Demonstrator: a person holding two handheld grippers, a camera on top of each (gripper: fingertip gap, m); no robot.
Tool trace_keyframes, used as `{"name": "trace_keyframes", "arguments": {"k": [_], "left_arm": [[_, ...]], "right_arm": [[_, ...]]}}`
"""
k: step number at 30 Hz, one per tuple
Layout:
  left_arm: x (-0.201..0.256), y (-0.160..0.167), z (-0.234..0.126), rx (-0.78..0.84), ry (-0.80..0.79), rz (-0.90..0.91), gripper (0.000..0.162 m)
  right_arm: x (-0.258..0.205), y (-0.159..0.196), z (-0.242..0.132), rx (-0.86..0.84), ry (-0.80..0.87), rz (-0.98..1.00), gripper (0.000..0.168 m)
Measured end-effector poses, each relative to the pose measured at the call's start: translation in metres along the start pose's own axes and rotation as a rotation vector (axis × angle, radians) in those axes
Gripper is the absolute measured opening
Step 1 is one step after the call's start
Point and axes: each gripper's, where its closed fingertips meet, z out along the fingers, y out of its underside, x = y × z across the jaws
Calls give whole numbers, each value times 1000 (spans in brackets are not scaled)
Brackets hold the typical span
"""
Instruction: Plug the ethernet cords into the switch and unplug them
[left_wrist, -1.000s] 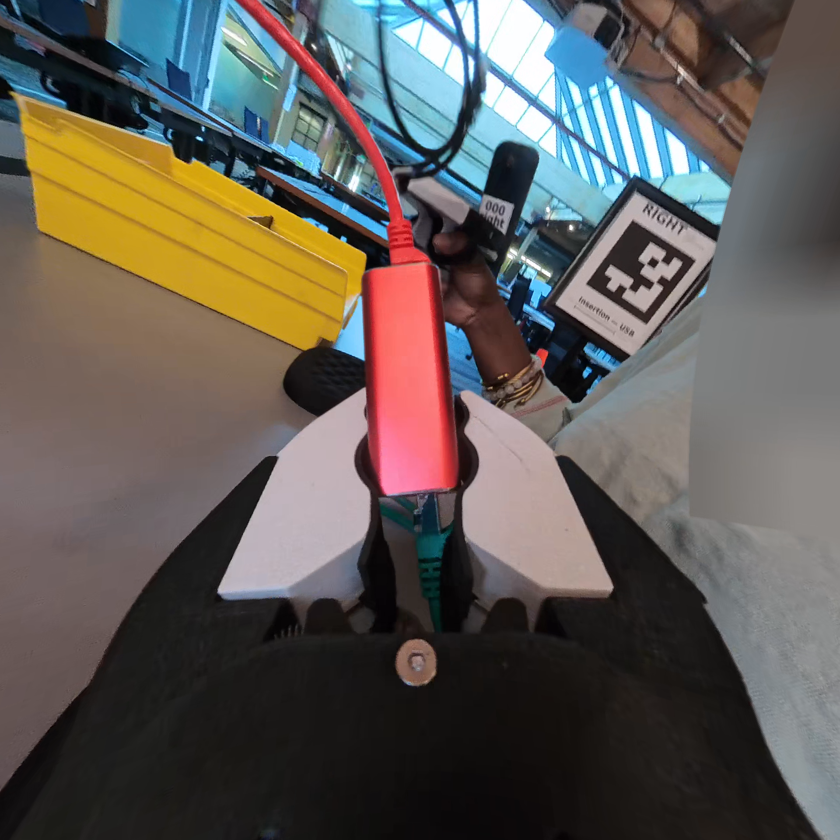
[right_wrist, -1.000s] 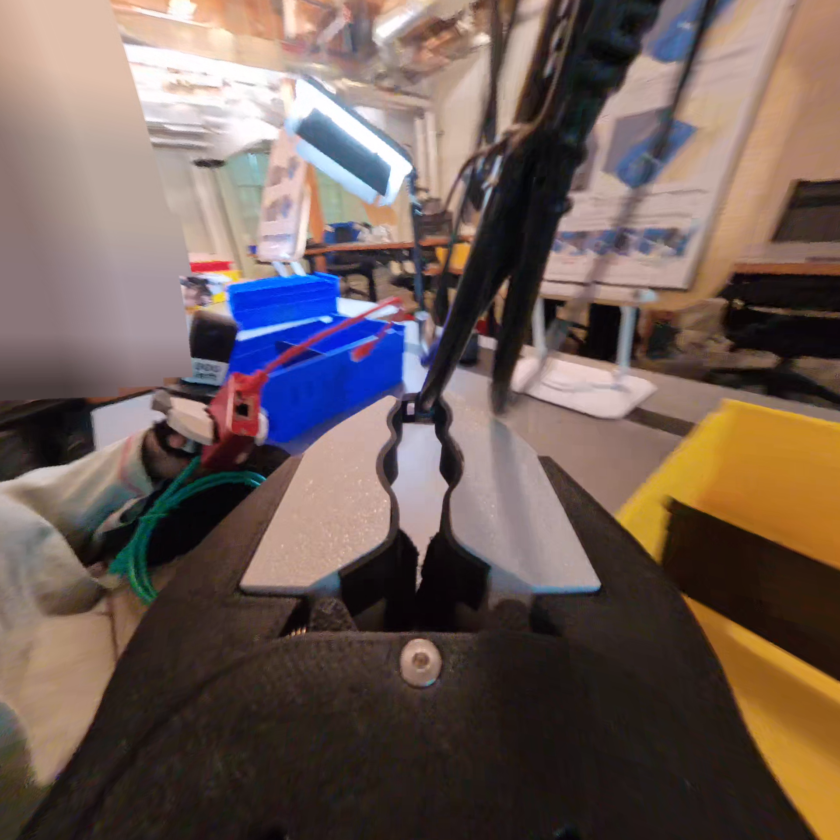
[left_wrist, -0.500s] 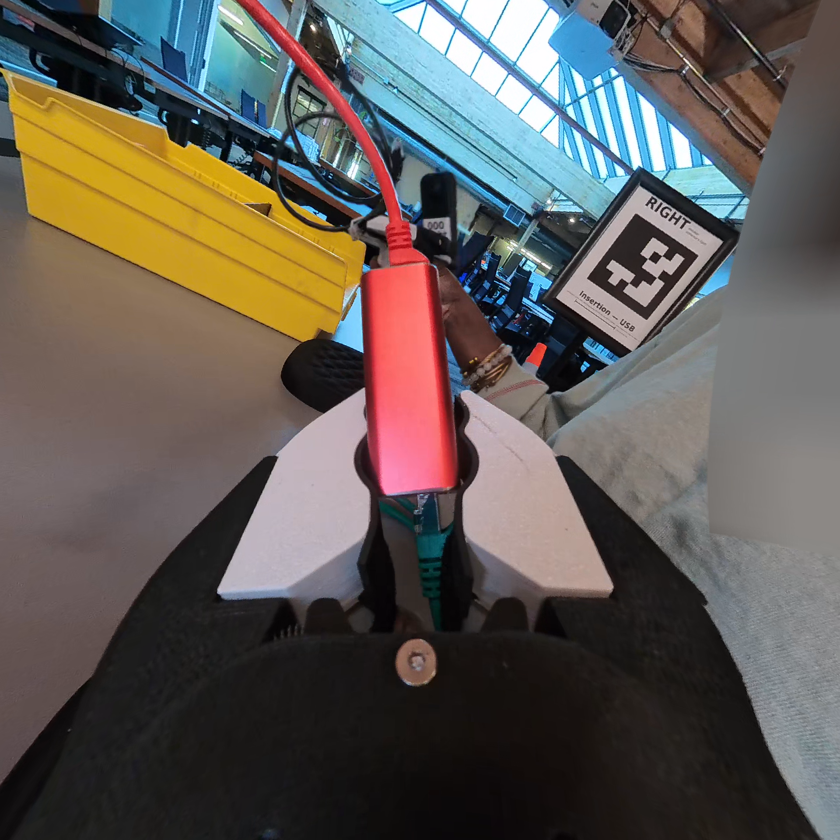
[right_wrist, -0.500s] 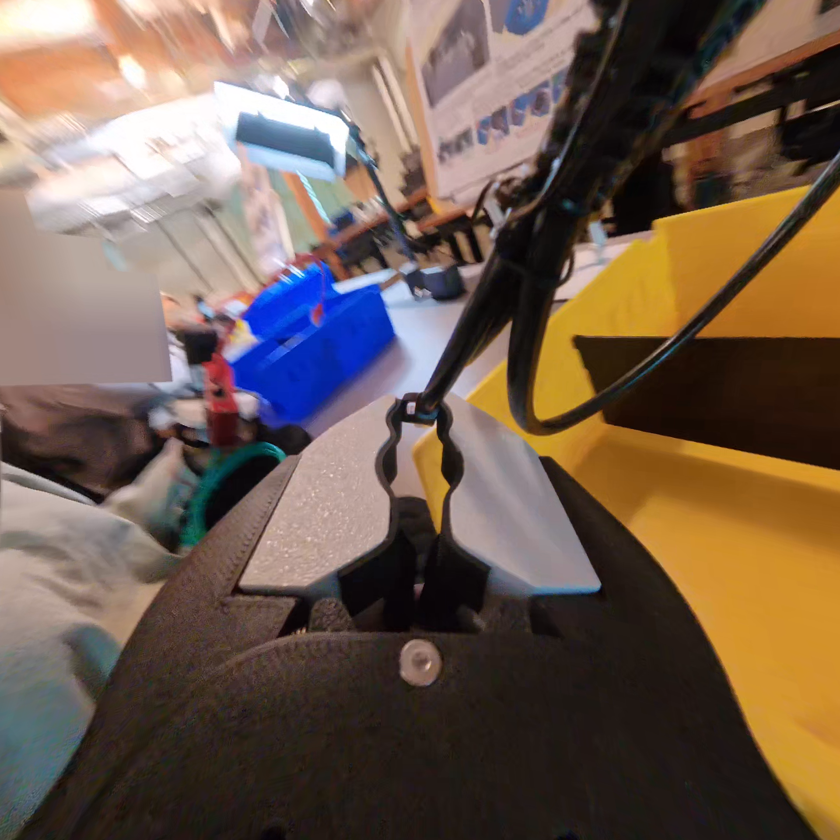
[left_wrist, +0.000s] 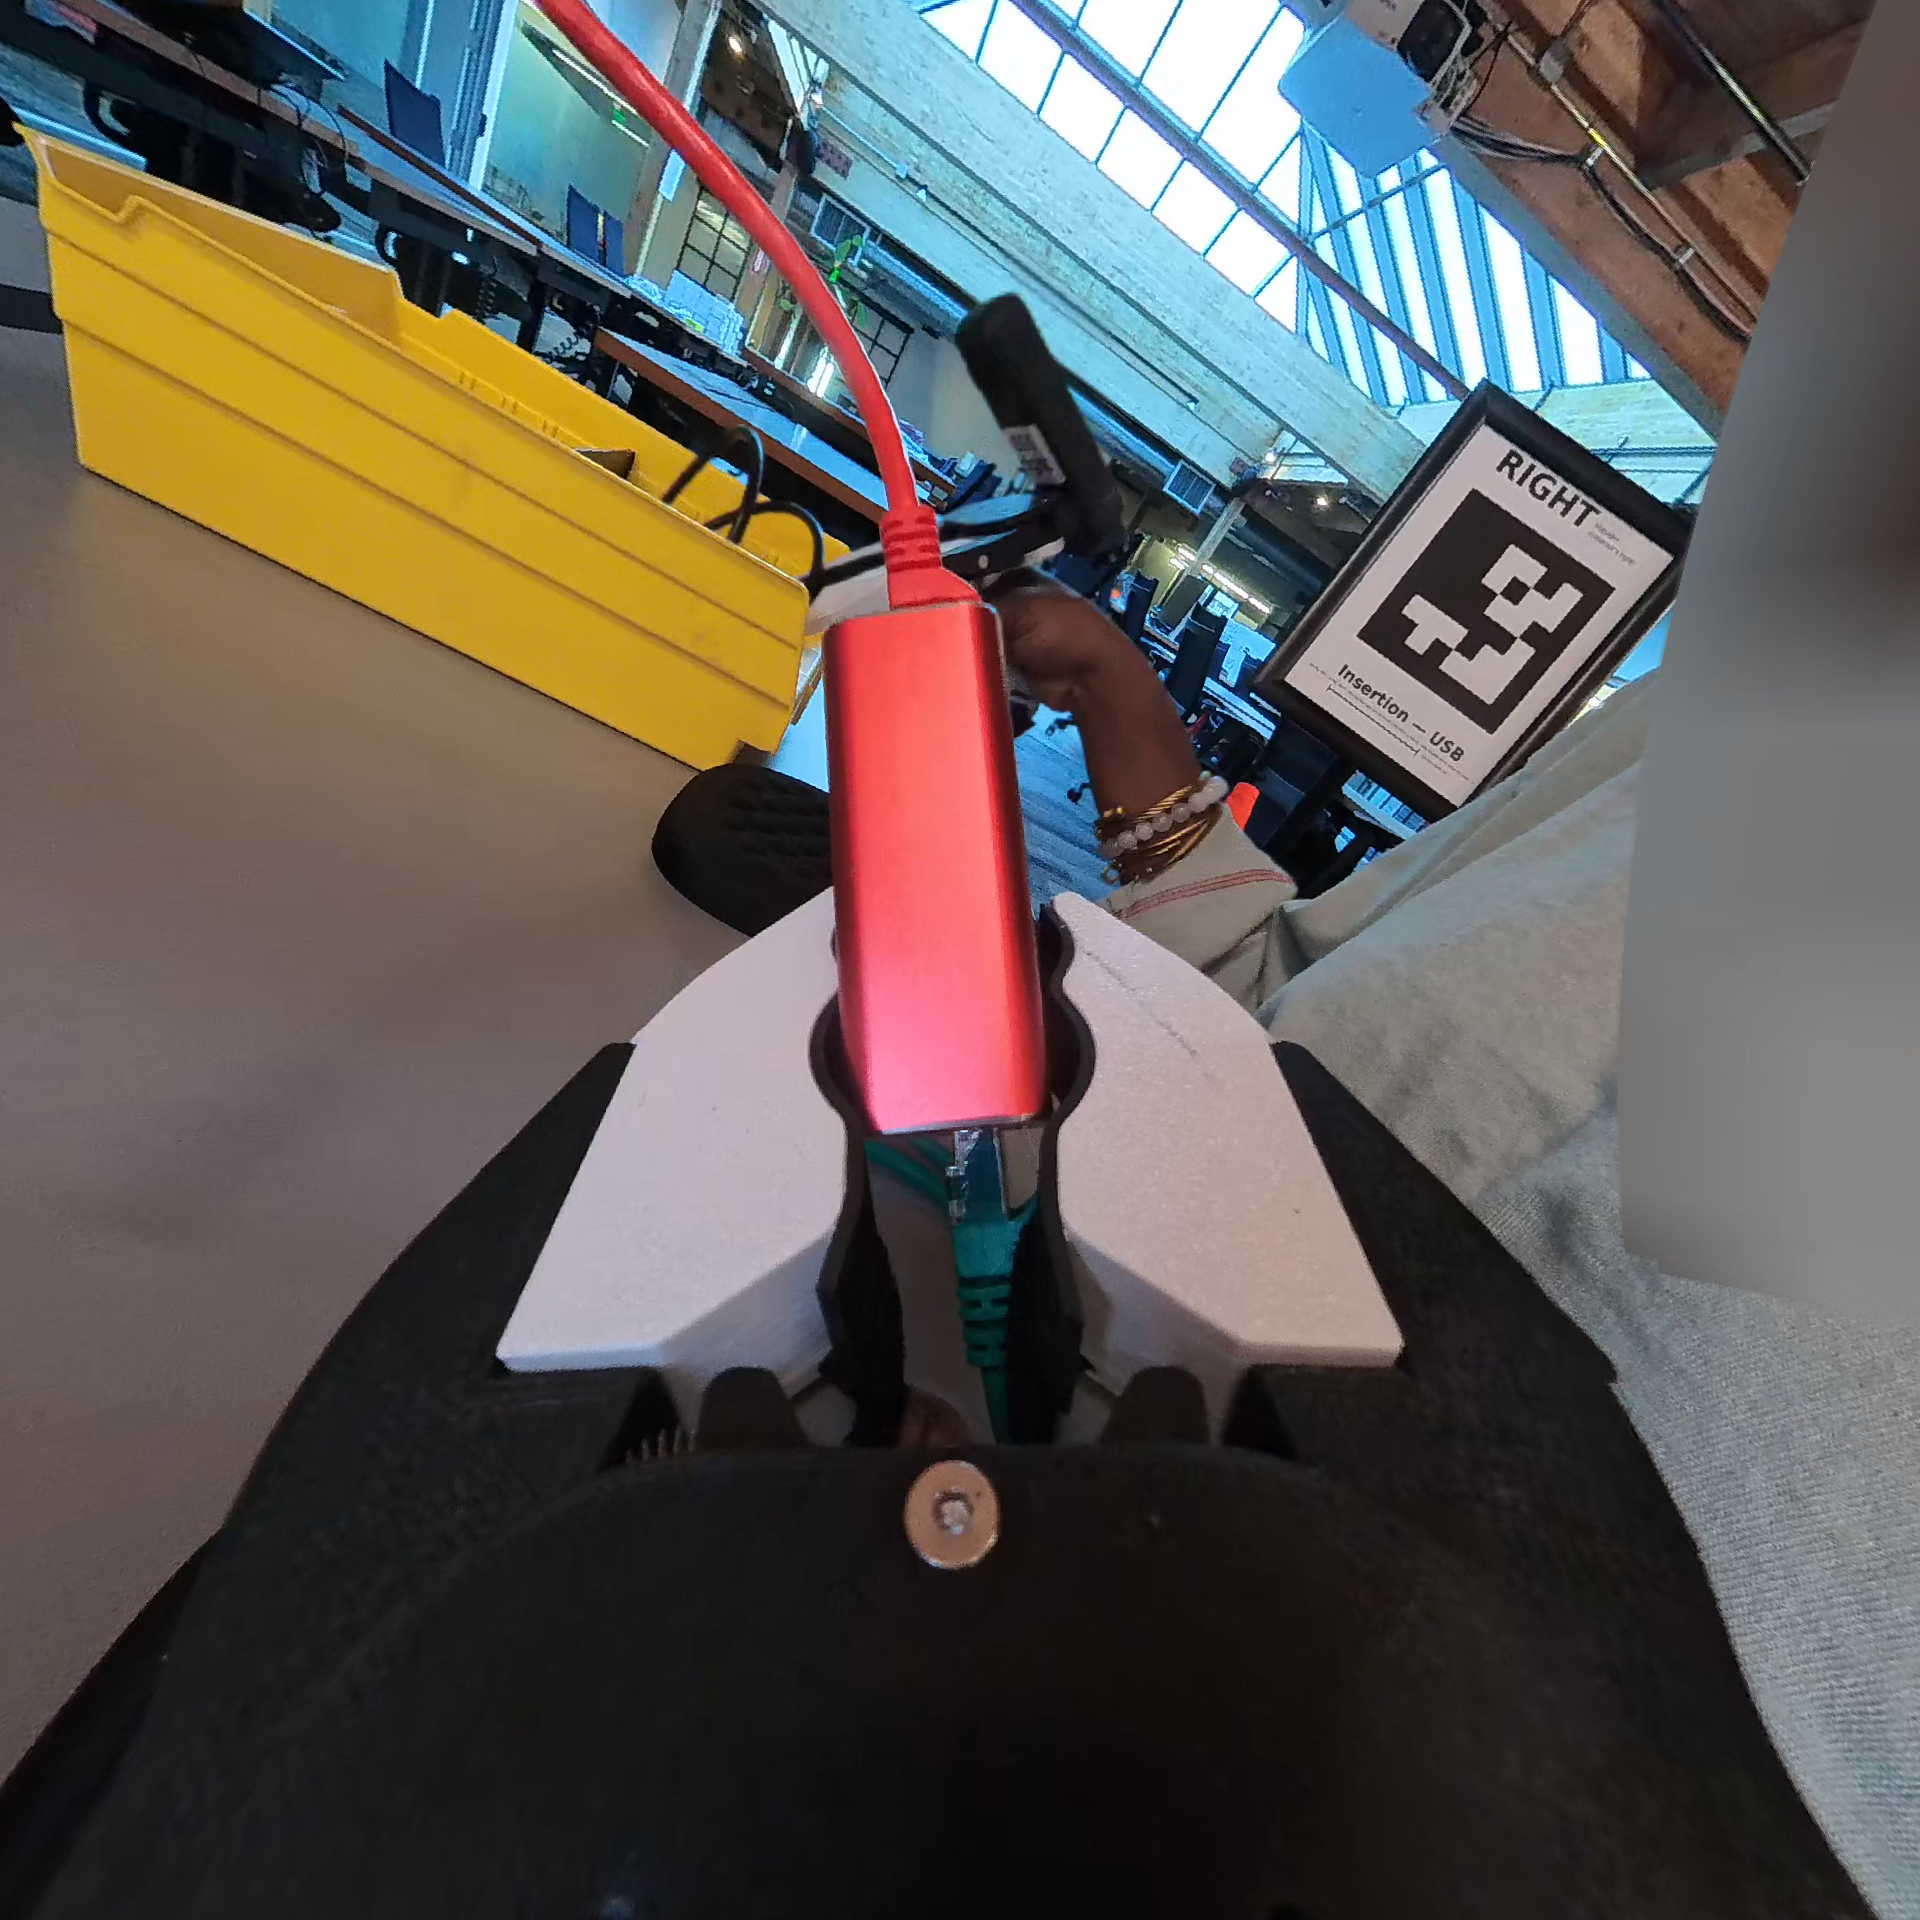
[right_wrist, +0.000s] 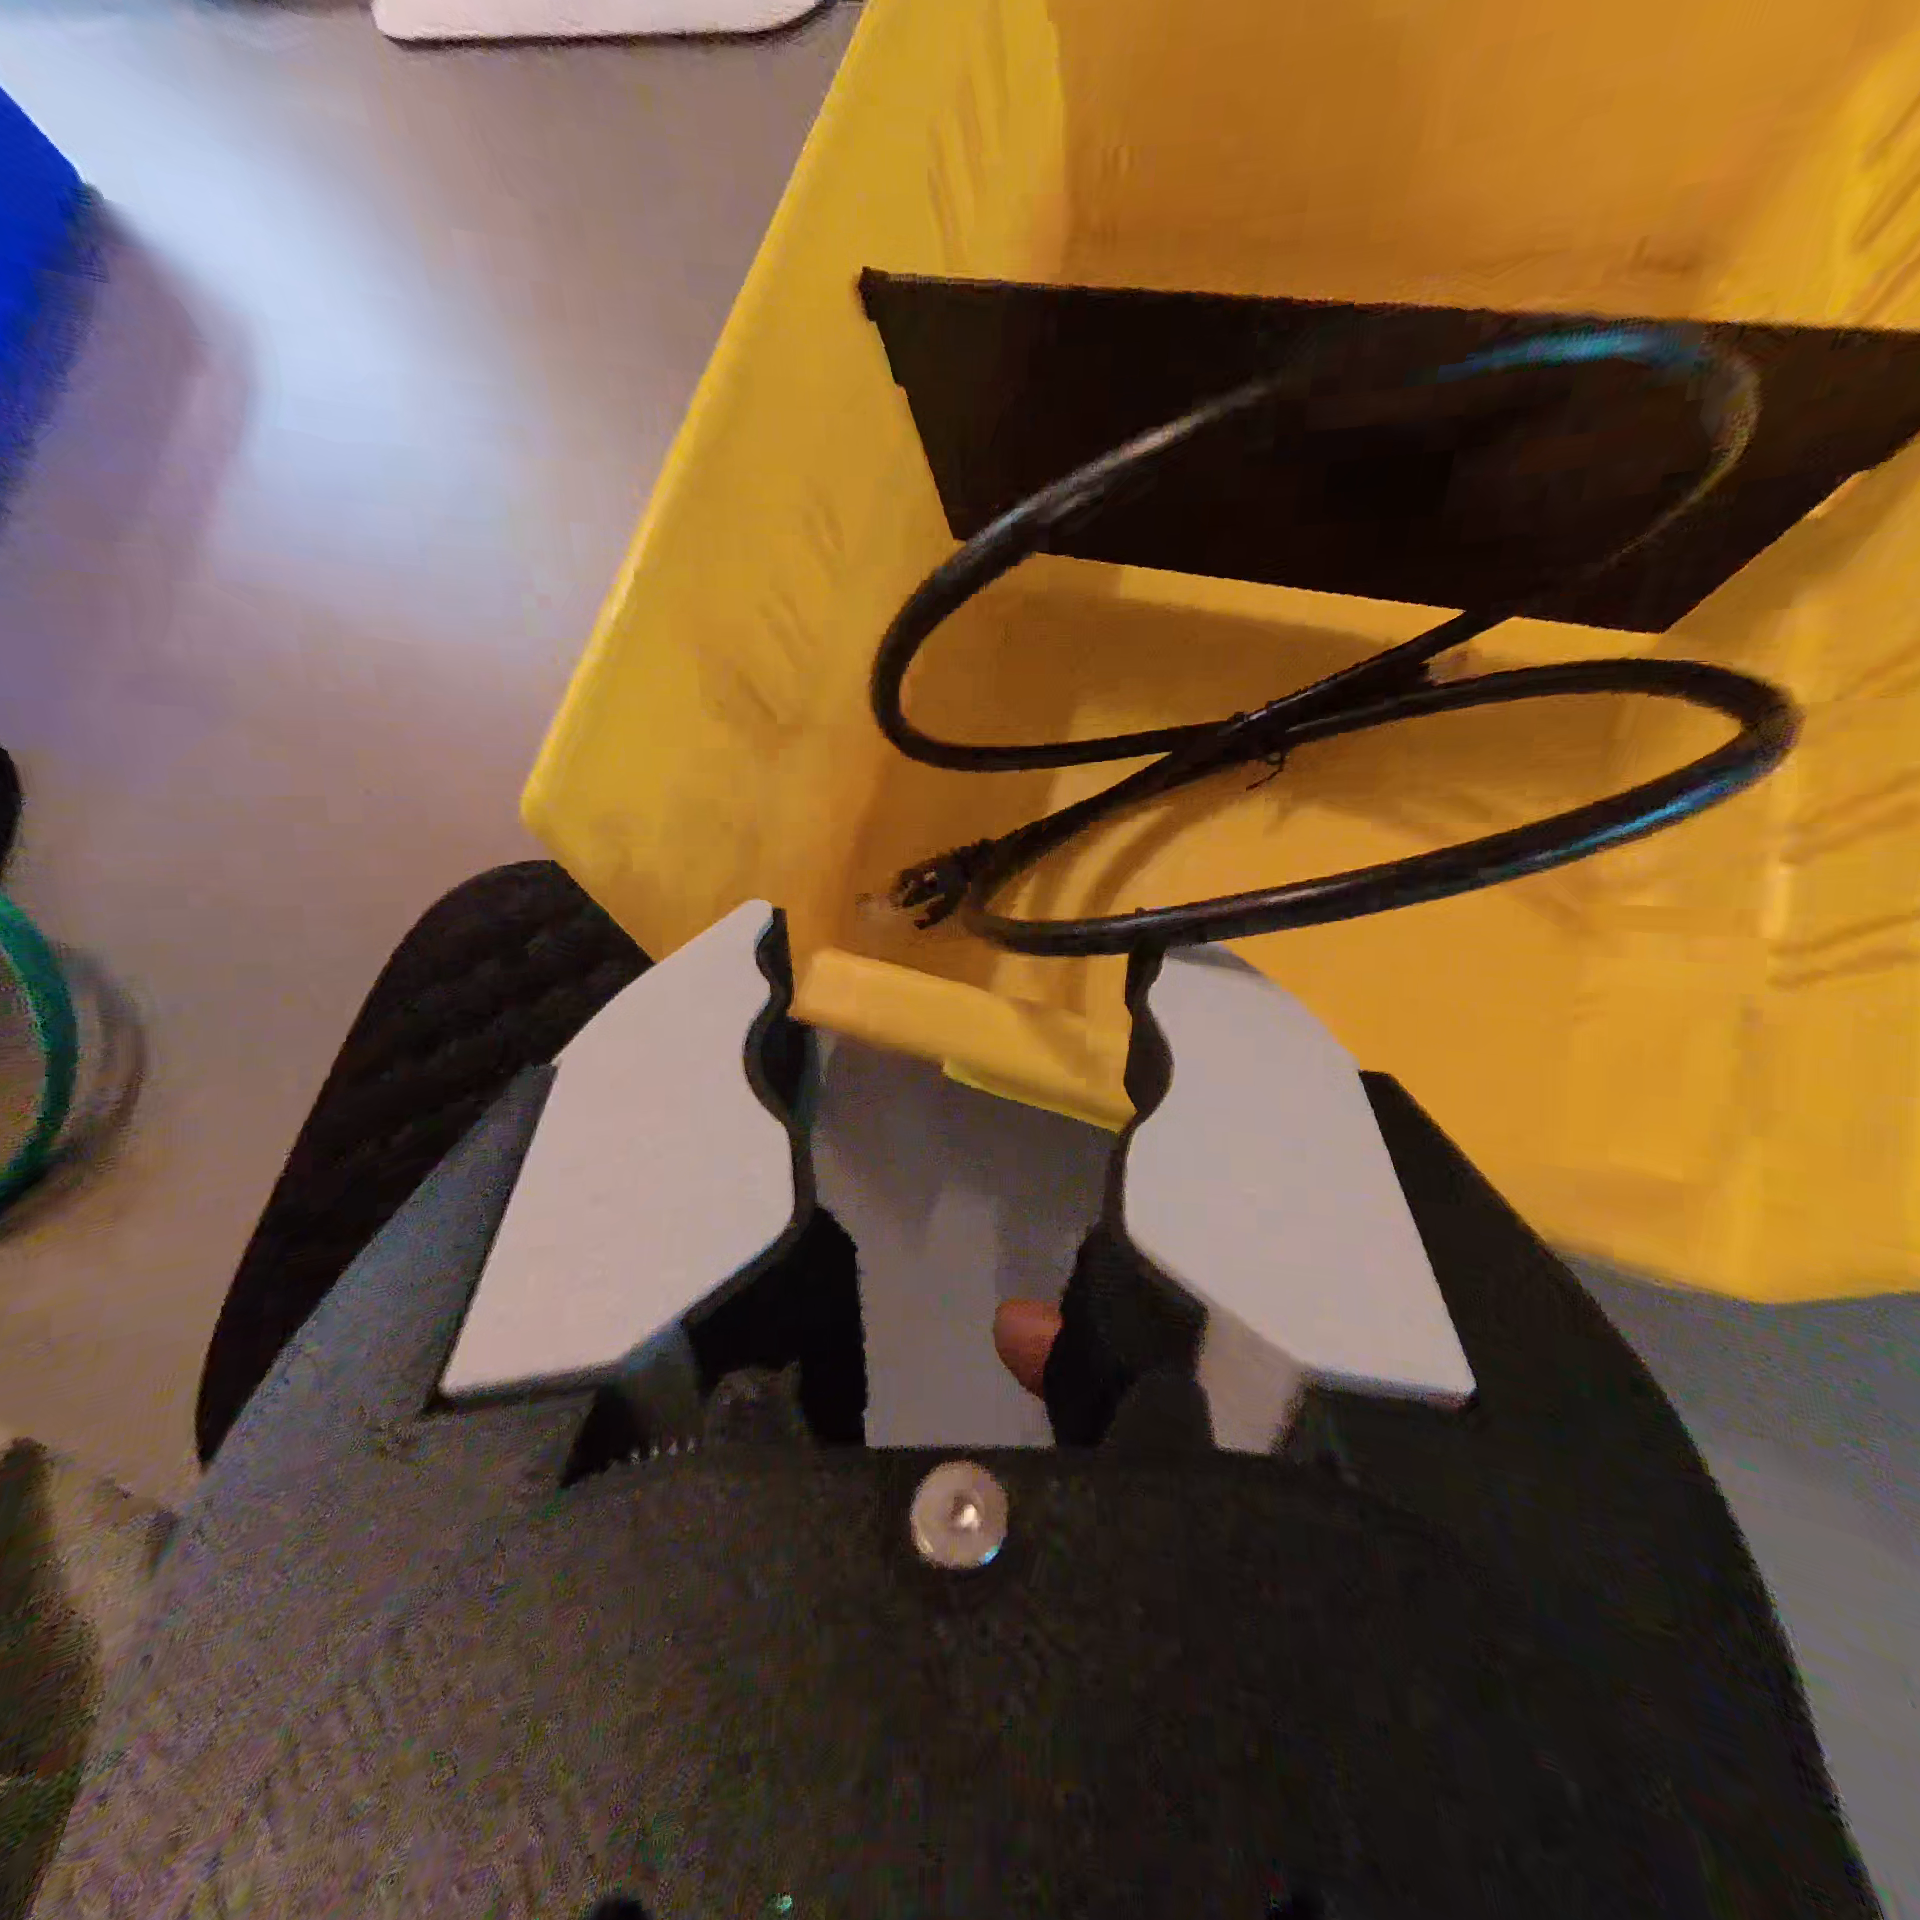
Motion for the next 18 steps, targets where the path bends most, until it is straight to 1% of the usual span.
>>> {"name": "trace_keyframes", "arguments": {"k": [5, 7, 8, 11, 13, 15, 16, 17, 18], "left_arm": [[0, 0, 0, -2, -1, 5, 30], [1, 0, 0, -1, -1, 7, 30], [1, 0, 0, 0, -1, 6, 30], [0, 0, 0, -2, 1, 3, 30], [1, 0, 0, -3, 2, 4, 30], [0, 0, 0, -2, 2, 3, 30], [0, 0, 0, -2, 1, 2, 30], [0, 0, 0, -3, 2, 0, 30], [0, 0, 0, -3, 2, -1, 30]], "right_arm": [[-14, -25, -9, 128, 20, -103, 56], [-10, -28, -11, 136, 45, -110, 51], [-11, -31, -13, 159, 38, -128, 47], [-24, -47, -18, 259, -20, -207, 47], [-12, -50, -14, 246, 48, -250, 49], [8, -47, -4, 178, 129, -254, 49], [12, -43, 3, 127, 124, -226, 54], [10, -39, 11, 85, 85, -205, 57], [7, -36, 18, 50, 50, -211, 53]]}}
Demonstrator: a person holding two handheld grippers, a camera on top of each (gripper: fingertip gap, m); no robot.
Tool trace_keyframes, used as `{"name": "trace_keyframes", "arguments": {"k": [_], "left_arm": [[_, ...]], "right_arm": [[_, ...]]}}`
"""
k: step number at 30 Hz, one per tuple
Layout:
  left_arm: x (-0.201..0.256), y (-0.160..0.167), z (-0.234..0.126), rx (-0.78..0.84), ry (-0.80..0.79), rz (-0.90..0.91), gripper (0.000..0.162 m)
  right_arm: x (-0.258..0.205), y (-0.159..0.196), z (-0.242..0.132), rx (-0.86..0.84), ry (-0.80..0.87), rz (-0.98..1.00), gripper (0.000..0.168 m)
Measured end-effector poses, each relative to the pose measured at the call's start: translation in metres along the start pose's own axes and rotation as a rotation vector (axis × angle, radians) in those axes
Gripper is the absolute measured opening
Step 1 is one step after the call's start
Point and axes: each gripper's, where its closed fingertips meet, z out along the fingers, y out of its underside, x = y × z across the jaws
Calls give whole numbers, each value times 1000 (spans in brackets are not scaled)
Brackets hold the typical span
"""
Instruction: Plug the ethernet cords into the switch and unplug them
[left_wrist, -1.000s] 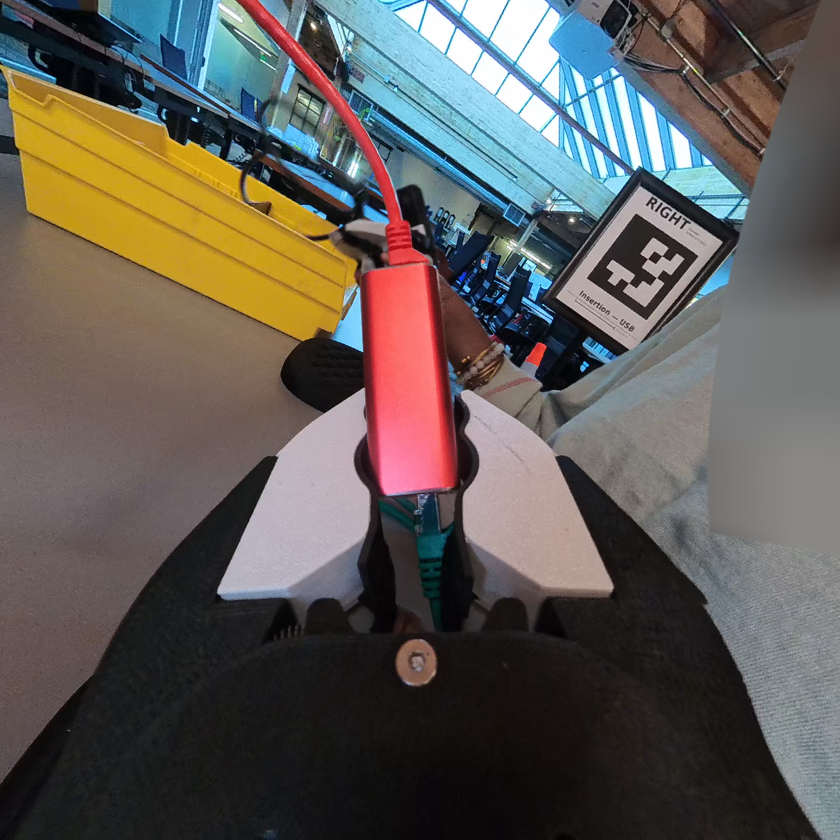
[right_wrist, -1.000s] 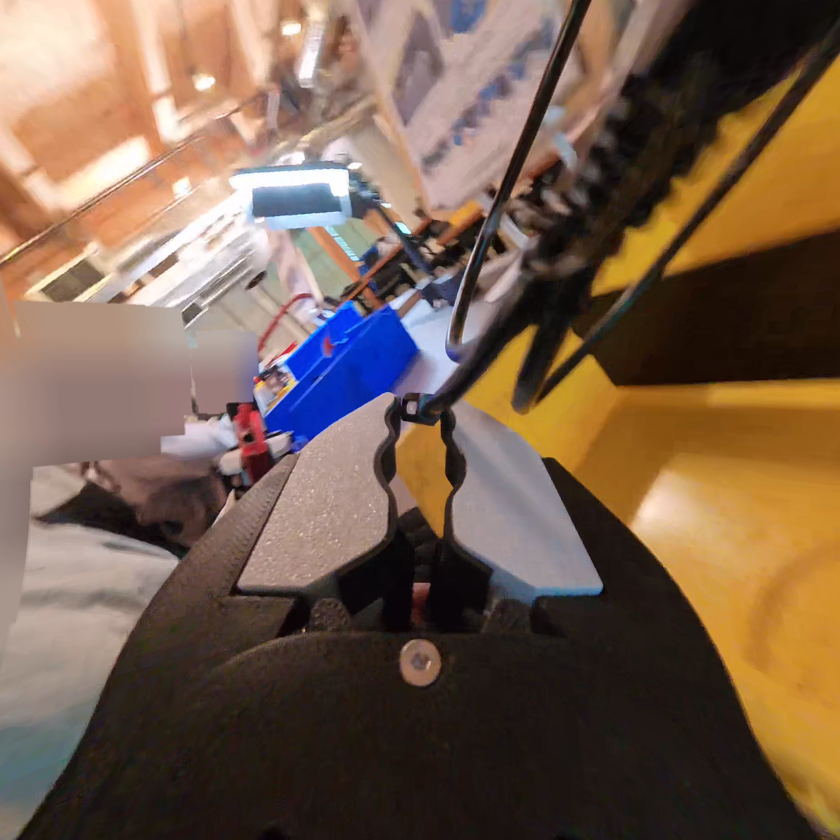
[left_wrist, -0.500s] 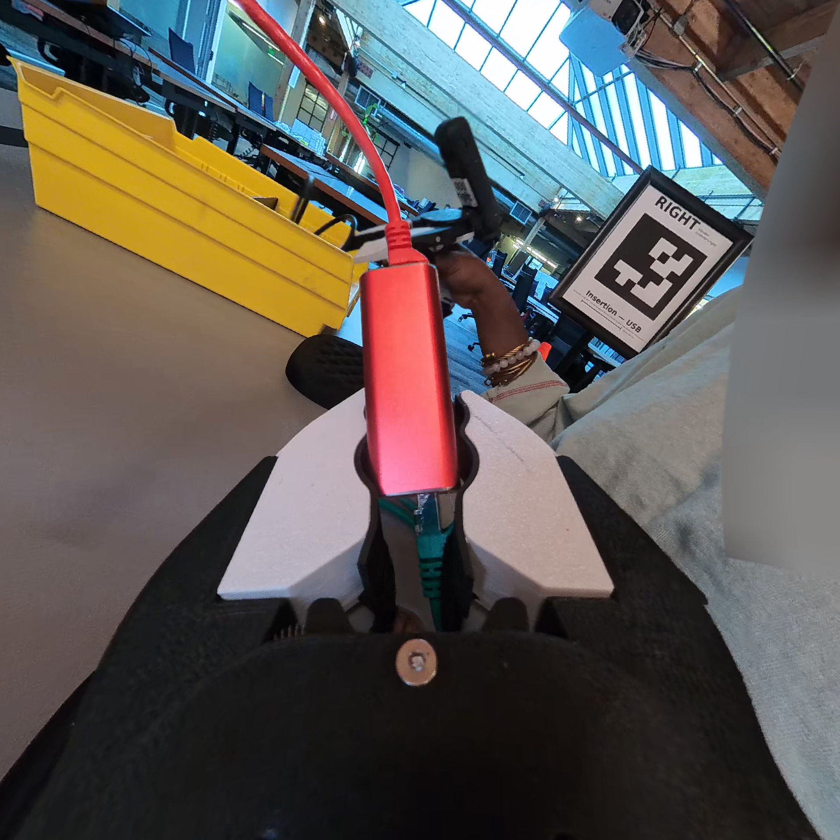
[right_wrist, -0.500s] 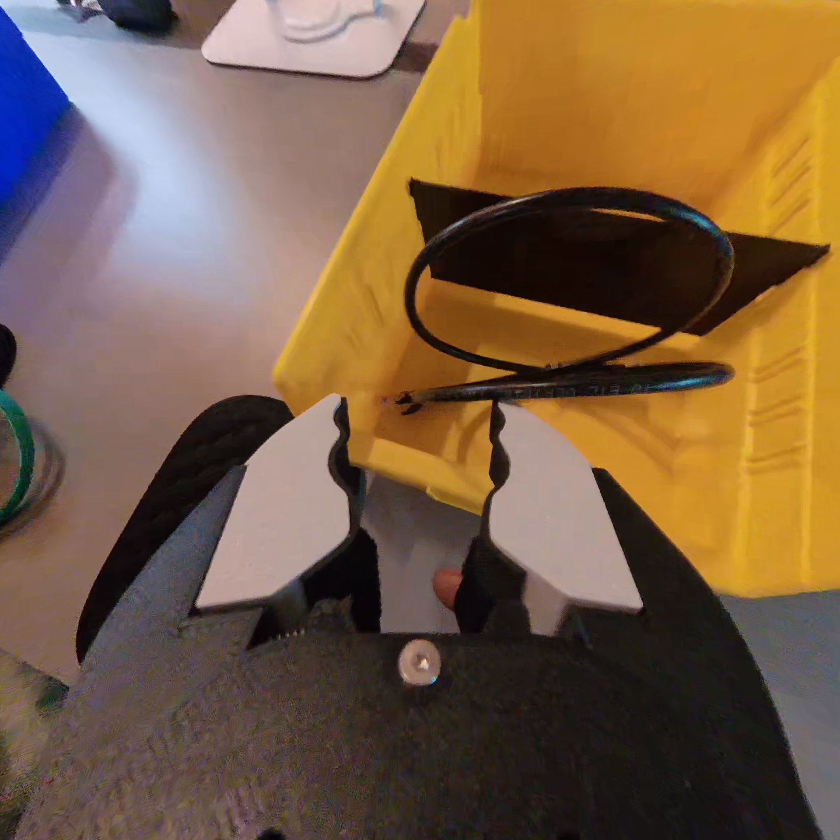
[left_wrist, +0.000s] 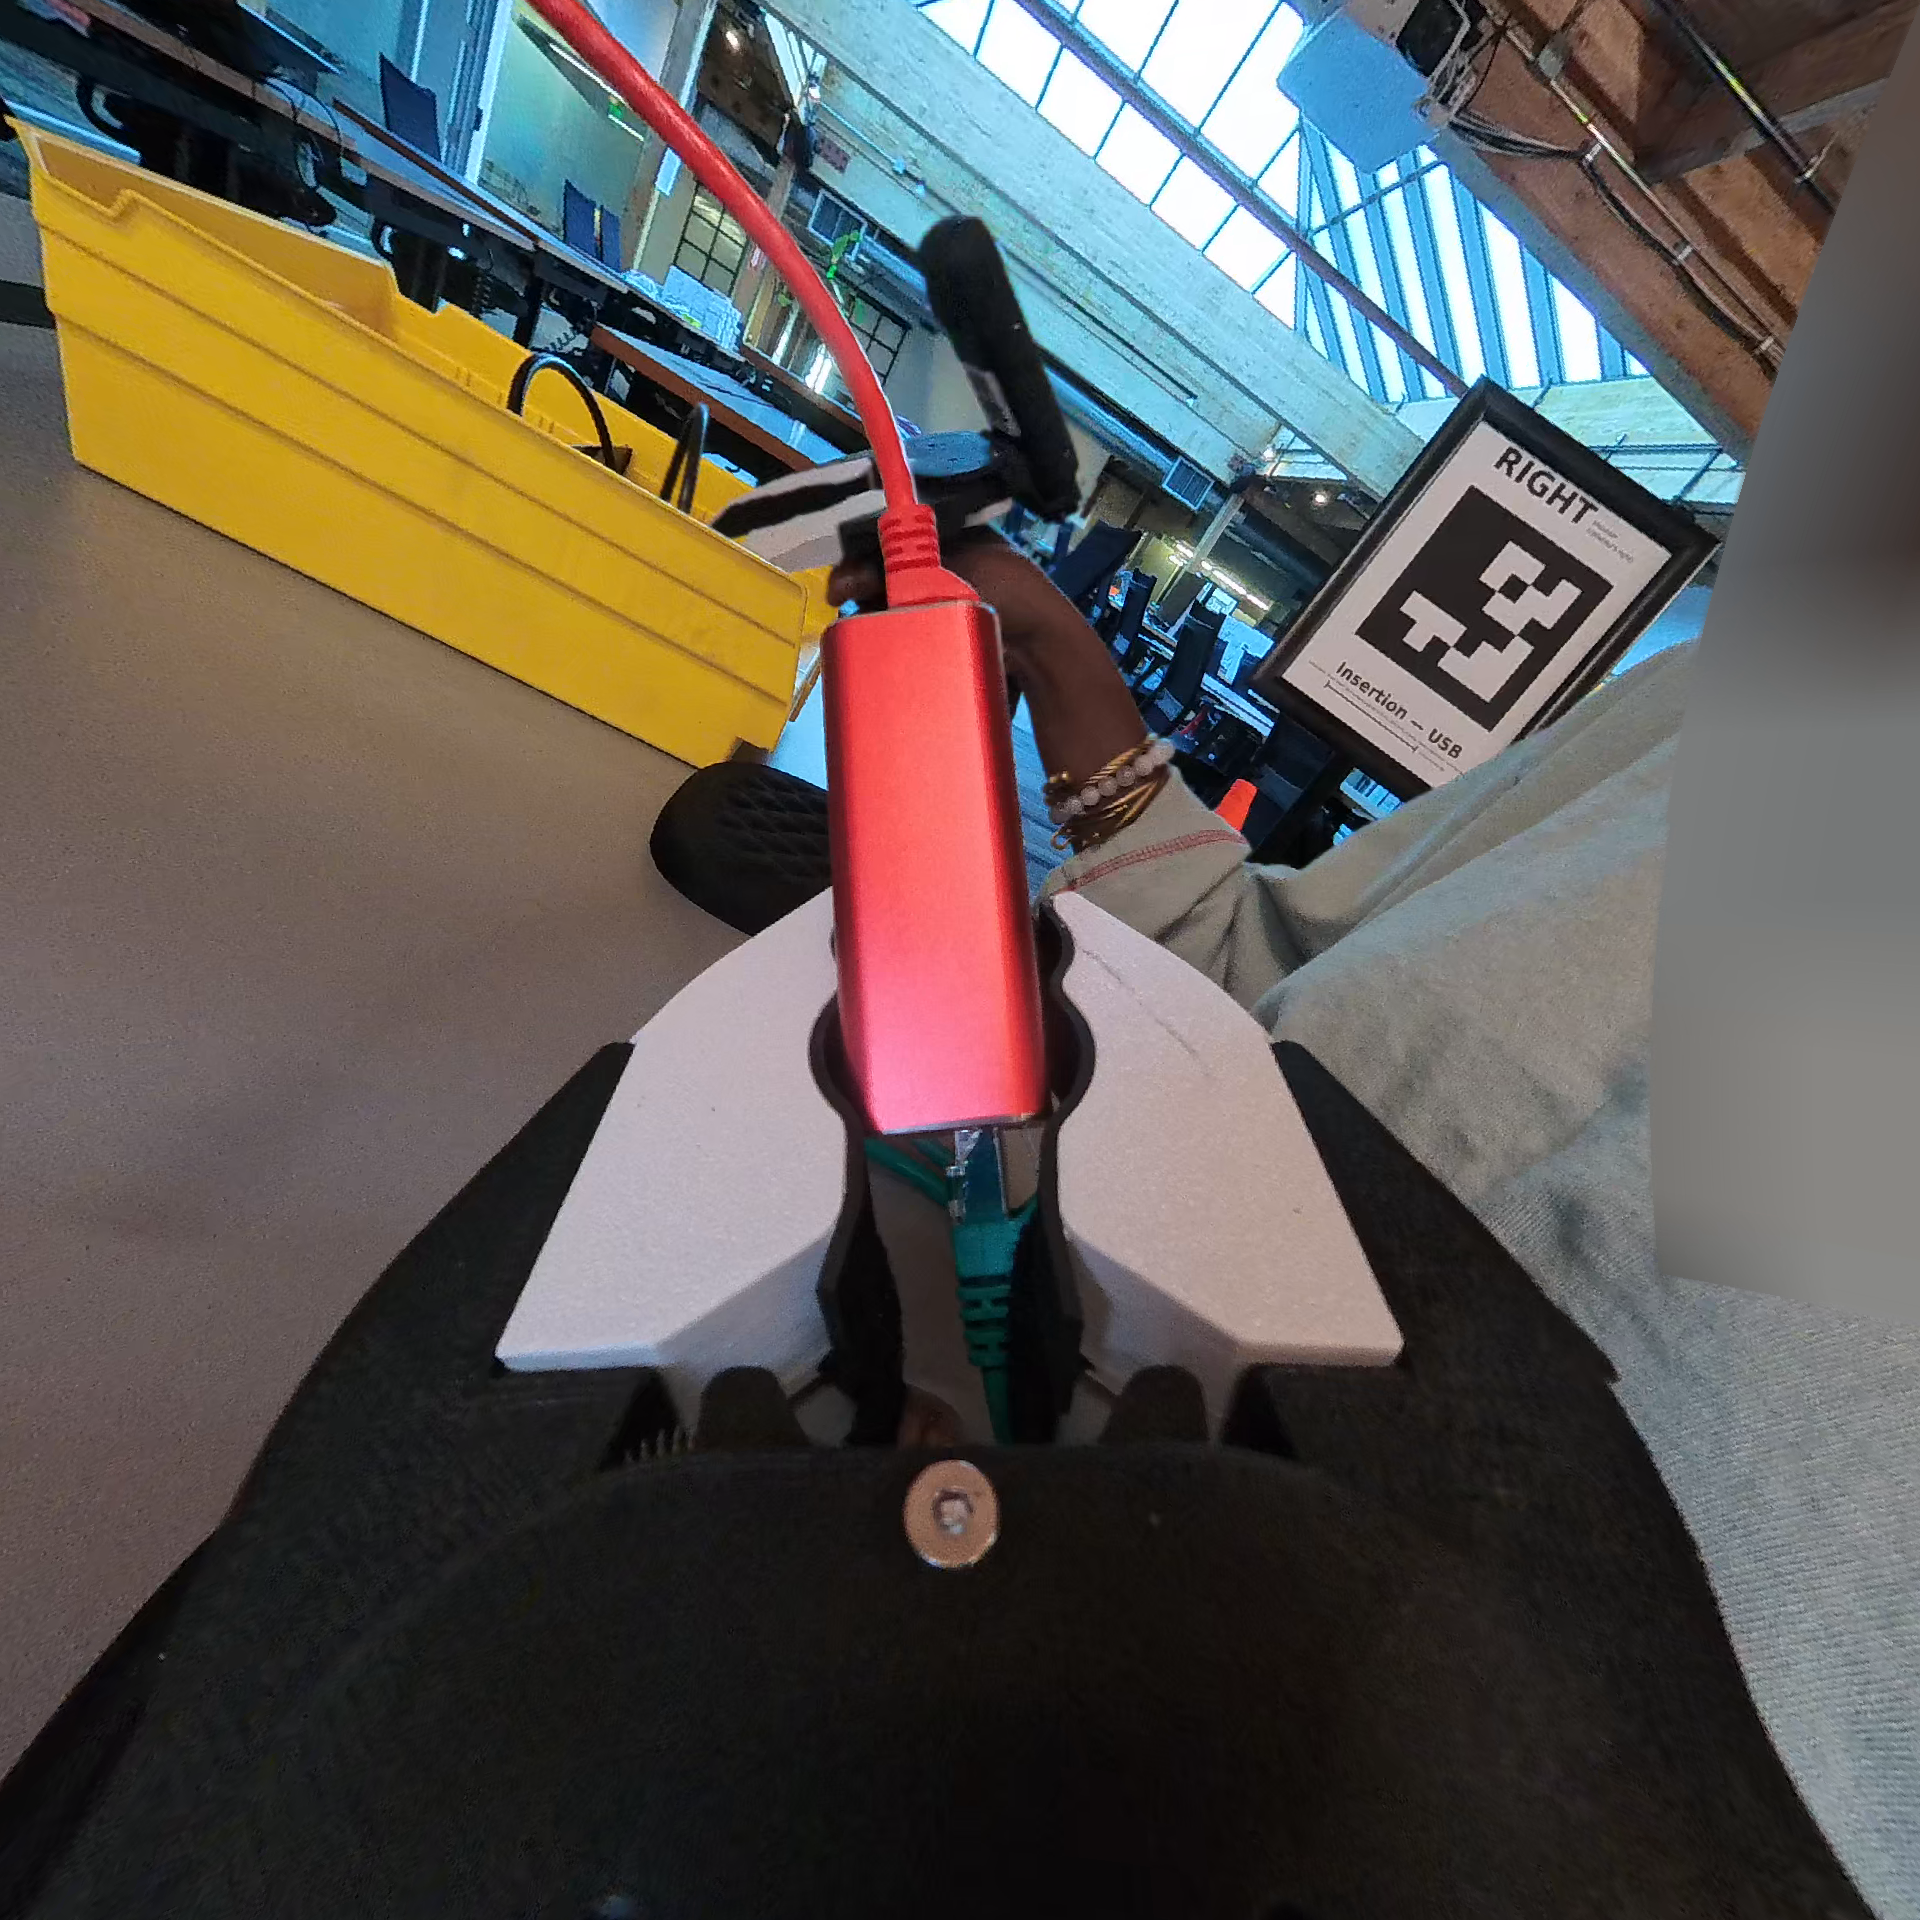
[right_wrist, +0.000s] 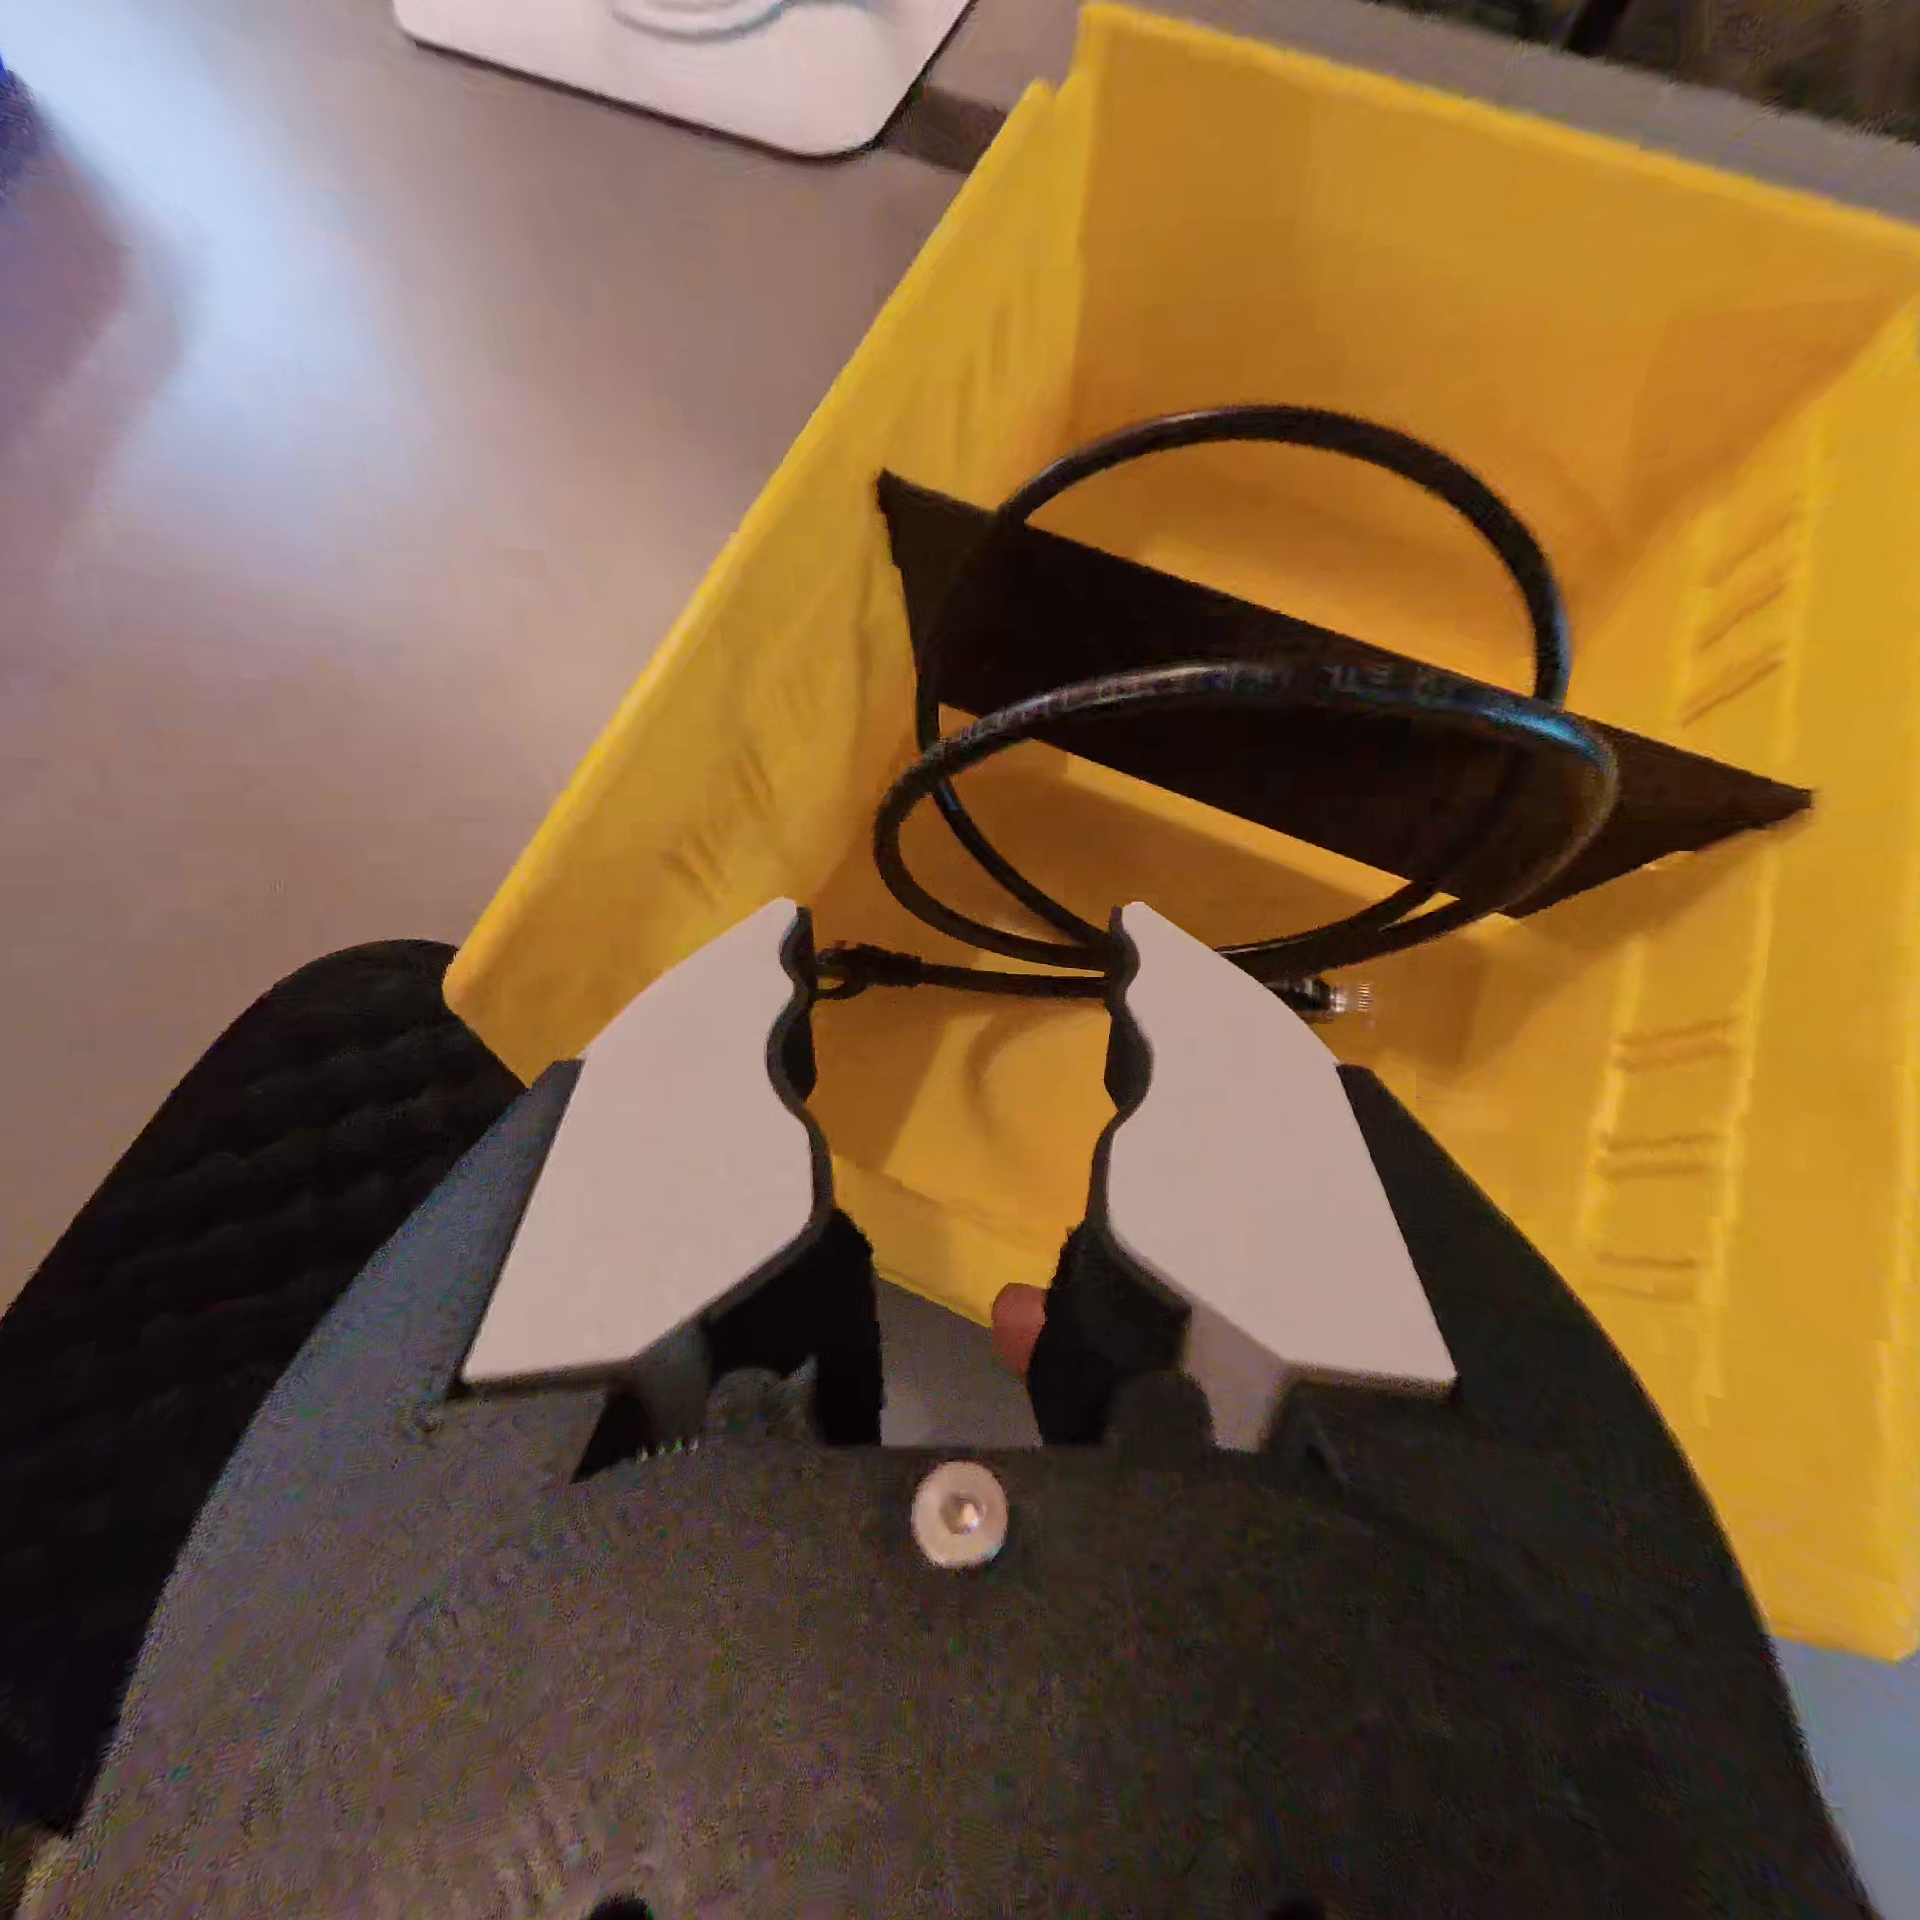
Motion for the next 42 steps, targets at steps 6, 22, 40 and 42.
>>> {"name": "trace_keyframes", "arguments": {"k": [6, 22, 40, 42], "left_arm": [[0, 0, 0, -1, 4, -4, 30], [1, 0, 0, -4, 12, -7, 30], [-1, 1, 1, -7, -4, -1, 30], [-1, 1, 1, -6, -6, 3, 30]], "right_arm": [[13, 36, 37, -301, -21, -523, 51], [17, 67, 23, -743, -458, -571, 9], [-83, -66, -30, 150, -394, -358, 58], [-139, -81, -45, 336, -599, -265, 58]]}}
